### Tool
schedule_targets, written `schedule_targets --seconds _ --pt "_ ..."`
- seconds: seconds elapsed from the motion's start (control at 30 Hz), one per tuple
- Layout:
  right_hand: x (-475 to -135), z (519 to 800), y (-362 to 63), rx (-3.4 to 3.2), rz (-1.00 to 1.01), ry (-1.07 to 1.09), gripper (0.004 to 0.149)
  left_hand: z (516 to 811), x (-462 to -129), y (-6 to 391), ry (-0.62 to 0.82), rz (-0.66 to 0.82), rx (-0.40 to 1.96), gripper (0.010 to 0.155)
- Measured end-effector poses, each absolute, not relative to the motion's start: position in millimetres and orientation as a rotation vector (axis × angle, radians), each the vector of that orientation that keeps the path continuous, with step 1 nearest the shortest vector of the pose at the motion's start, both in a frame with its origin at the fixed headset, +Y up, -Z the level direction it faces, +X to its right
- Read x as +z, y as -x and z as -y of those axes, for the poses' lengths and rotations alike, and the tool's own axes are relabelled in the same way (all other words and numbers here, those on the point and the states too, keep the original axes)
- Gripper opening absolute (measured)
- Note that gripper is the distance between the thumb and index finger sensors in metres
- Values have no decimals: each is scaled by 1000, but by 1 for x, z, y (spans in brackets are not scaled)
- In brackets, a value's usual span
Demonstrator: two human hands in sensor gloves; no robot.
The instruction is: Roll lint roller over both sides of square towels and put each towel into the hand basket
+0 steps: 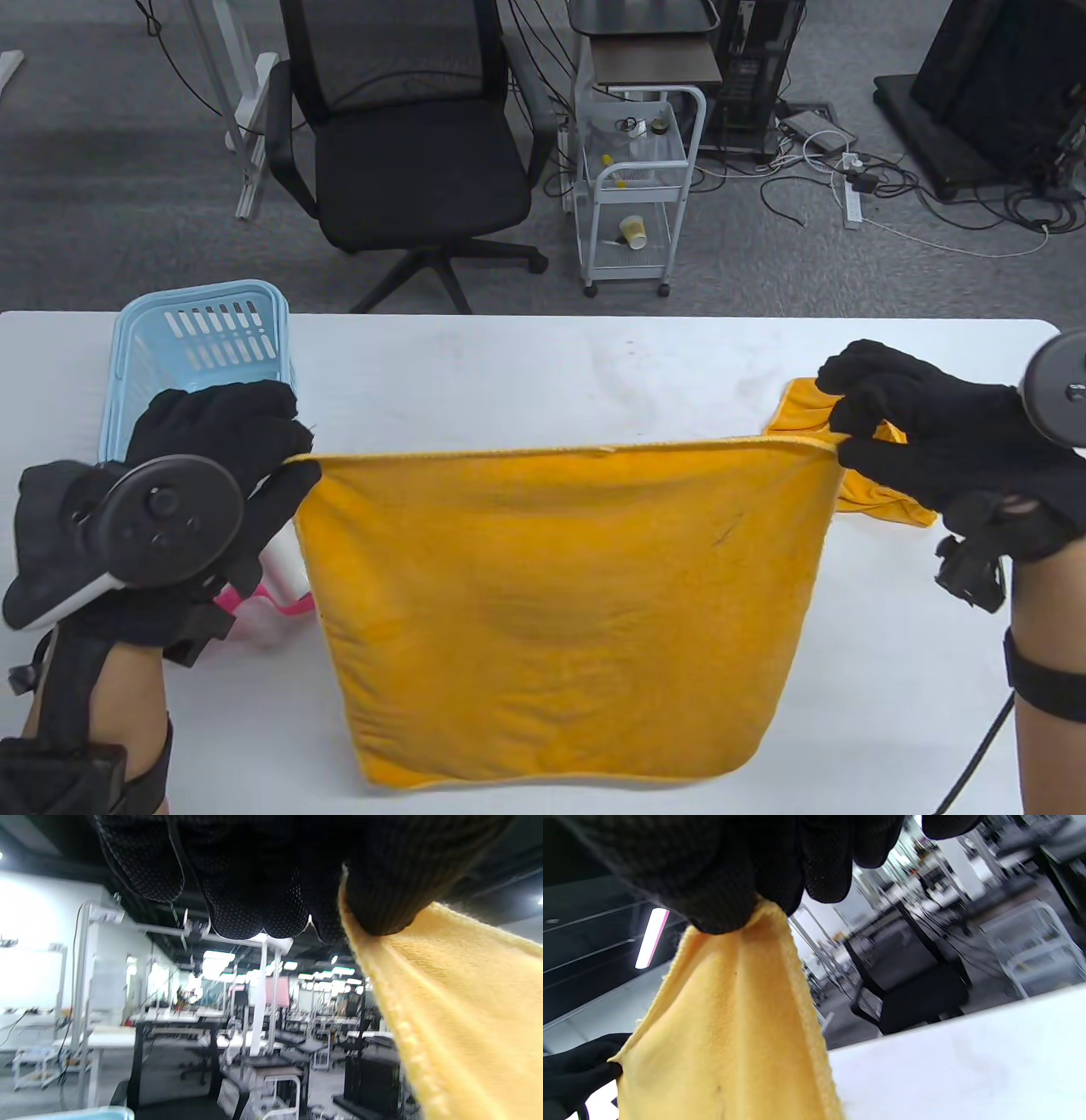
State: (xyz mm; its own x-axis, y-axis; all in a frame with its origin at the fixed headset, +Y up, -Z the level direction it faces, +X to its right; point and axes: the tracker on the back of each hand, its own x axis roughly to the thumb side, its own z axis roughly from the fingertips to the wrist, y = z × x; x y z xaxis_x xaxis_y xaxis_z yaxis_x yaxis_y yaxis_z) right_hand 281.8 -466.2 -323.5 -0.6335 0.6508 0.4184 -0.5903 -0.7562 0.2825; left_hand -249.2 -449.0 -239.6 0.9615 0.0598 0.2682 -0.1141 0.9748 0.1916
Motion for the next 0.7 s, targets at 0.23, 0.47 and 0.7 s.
schedule_targets --seconds 0.23,0.47,0.7 --pt "-415 612 -265 2361 -488 -303 41 598 -340 227 111 147 6 37" --pt "-451 723 -238 2644 -542 30 40 722 -393 211 269 -38 -55 37" --pt "-458 749 -228 2811 -191 320 60 755 -411 207 203 -214 -65 55"
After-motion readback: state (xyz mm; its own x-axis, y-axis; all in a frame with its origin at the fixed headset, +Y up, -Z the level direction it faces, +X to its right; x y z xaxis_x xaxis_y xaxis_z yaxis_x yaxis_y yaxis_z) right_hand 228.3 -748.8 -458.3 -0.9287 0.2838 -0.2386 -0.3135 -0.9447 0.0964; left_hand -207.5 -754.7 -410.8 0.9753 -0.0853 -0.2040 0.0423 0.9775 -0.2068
